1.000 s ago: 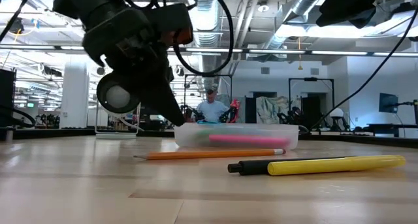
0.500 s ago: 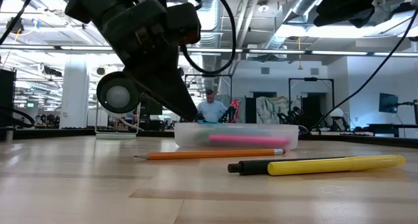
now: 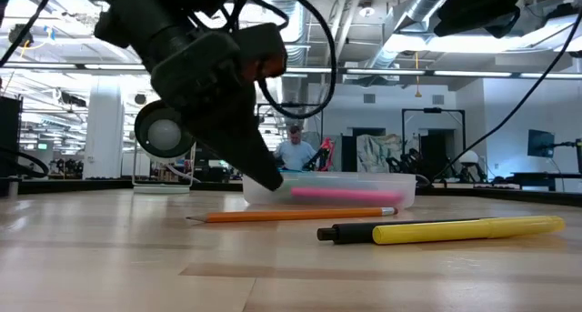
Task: Pick & place school supplies into a supply box
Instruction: Put the orange pencil into the orange supply box
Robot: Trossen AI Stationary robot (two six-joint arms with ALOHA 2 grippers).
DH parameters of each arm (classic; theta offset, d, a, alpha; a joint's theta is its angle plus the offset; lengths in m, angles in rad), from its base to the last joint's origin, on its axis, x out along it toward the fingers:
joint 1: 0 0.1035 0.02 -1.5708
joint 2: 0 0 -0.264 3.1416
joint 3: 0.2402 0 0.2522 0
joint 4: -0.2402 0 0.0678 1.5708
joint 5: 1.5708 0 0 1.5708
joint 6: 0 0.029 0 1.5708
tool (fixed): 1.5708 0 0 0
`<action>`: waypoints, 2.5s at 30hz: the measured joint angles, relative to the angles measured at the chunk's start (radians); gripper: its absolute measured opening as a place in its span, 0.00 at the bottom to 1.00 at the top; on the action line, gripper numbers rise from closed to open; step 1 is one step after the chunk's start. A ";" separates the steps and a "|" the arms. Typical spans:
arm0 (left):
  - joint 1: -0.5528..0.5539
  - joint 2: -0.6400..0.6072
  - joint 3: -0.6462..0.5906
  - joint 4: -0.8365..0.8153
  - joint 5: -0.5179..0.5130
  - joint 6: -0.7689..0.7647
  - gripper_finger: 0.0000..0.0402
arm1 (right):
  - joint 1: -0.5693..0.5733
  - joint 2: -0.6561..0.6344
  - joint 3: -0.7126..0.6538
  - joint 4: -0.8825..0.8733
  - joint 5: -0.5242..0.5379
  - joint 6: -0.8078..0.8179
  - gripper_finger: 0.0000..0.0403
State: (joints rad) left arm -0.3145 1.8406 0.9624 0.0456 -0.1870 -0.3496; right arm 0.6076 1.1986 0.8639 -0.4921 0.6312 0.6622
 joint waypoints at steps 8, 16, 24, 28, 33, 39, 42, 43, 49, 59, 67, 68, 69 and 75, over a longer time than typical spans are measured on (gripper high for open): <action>-0.016 0.096 0.041 0.035 0.038 -0.011 0.46 | 0.001 0.000 -0.002 0.004 -0.001 0.004 0.30; -0.033 0.123 0.074 -0.053 -0.069 -0.056 0.37 | 0.003 0.000 -0.002 -0.002 -0.002 0.019 0.30; -0.045 0.119 0.078 -0.161 -0.038 -0.074 0.14 | 0.003 0.000 -0.002 -0.002 -0.002 0.019 0.30; -0.054 0.118 0.078 -0.201 -0.012 -0.066 0.03 | 0.003 0.000 -0.002 -0.001 -0.002 0.019 0.30; -0.065 0.117 0.078 -0.220 0.001 0.027 0.04 | 0.003 0.000 -0.002 -0.001 -0.002 0.019 0.30; -0.064 0.117 0.077 -0.217 0.001 -0.012 0.04 | 0.003 0.000 -0.002 -0.001 -0.002 0.038 0.30; -0.064 0.117 0.075 -0.211 -0.005 -0.036 0.05 | 0.003 0.000 -0.002 -0.001 -0.004 0.038 0.30; -0.064 0.117 0.075 -0.210 -0.005 -0.039 0.06 | 0.003 0.000 -0.002 -0.001 -0.004 0.038 0.30; -0.064 0.118 0.075 -0.212 -0.004 -0.081 0.13 | 0.003 0.000 -0.002 -0.001 -0.003 0.038 0.30; -0.064 0.117 0.077 -0.230 0.014 -0.109 0.05 | 0.003 0.000 -0.002 -0.002 -0.003 0.037 0.30; -0.066 0.117 0.077 -0.226 -0.006 -0.142 0.02 | 0.003 0.000 -0.002 -0.002 -0.003 0.038 0.30; -0.066 0.115 0.078 -0.226 -0.008 -0.142 0.02 | 0.003 0.000 -0.002 -0.002 -0.003 0.038 0.30; -0.066 0.116 0.084 -0.233 -0.013 -0.142 0.01 | 0.003 0.000 -0.002 -0.002 -0.003 0.042 0.30; -0.068 0.121 0.159 -0.313 -0.052 -0.083 0.01 | 0.003 0.000 -0.002 -0.002 -0.004 0.045 0.30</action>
State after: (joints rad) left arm -0.3828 1.9618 1.1213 -0.2669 -0.2387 -0.4322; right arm 0.6109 1.1988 0.8619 -0.4938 0.6270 0.7071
